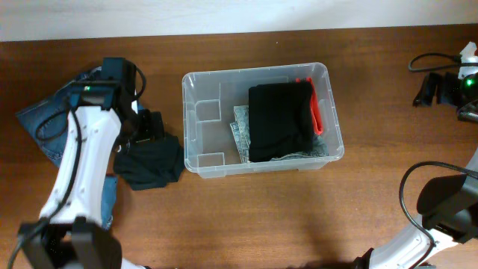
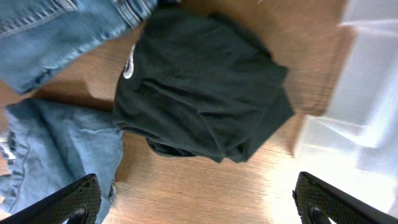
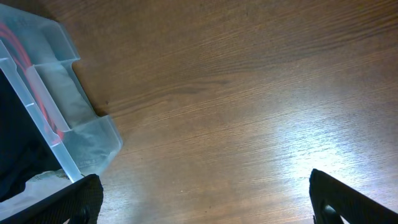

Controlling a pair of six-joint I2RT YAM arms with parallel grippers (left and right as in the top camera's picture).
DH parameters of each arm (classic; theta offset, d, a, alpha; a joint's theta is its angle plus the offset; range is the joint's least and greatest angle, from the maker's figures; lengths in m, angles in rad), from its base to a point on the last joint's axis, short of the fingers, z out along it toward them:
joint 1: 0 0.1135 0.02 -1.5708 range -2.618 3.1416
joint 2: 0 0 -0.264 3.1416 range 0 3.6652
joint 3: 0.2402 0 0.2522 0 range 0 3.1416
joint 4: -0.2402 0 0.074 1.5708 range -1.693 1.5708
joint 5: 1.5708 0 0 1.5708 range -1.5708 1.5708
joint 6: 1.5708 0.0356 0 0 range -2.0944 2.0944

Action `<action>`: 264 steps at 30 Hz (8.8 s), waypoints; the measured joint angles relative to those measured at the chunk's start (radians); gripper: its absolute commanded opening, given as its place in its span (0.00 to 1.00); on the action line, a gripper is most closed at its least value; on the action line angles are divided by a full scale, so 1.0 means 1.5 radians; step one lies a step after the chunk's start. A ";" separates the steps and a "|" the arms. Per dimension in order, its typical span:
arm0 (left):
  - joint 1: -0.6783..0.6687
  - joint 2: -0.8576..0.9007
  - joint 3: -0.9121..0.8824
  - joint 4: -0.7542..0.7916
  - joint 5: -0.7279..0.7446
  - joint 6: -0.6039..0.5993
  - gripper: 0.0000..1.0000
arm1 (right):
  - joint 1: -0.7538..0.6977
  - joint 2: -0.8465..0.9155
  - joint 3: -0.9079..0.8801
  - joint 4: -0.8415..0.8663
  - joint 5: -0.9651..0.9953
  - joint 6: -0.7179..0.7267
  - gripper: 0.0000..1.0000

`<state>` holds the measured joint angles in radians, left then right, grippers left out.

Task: Pack container
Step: 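Move the left gripper to the black knit item and grasp it, then lift the black knit item with the left gripper over the bin, then lower the black knit item into the bin's left side and release, then swing the left gripper down to the light-blue cloth at lower left, then close the left gripper on the light-blue cloth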

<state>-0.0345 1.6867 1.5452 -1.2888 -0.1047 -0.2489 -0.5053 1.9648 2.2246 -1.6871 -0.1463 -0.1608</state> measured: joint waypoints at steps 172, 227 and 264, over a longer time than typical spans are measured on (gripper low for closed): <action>-0.262 0.403 0.464 -0.030 0.035 -0.099 0.01 | 0.000 0.000 0.000 0.000 0.000 0.000 0.98; -0.042 0.096 0.488 -0.262 -0.054 -0.107 0.01 | 0.000 0.000 0.000 0.000 0.000 0.000 0.98; 0.487 -0.295 -0.408 0.098 0.037 -0.181 0.99 | 0.000 0.000 0.000 0.000 0.000 0.000 0.98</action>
<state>0.6956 1.2446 0.9329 -1.1423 -0.0498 -0.5209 -0.5053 1.9648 2.2246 -1.6871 -0.1467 -0.1604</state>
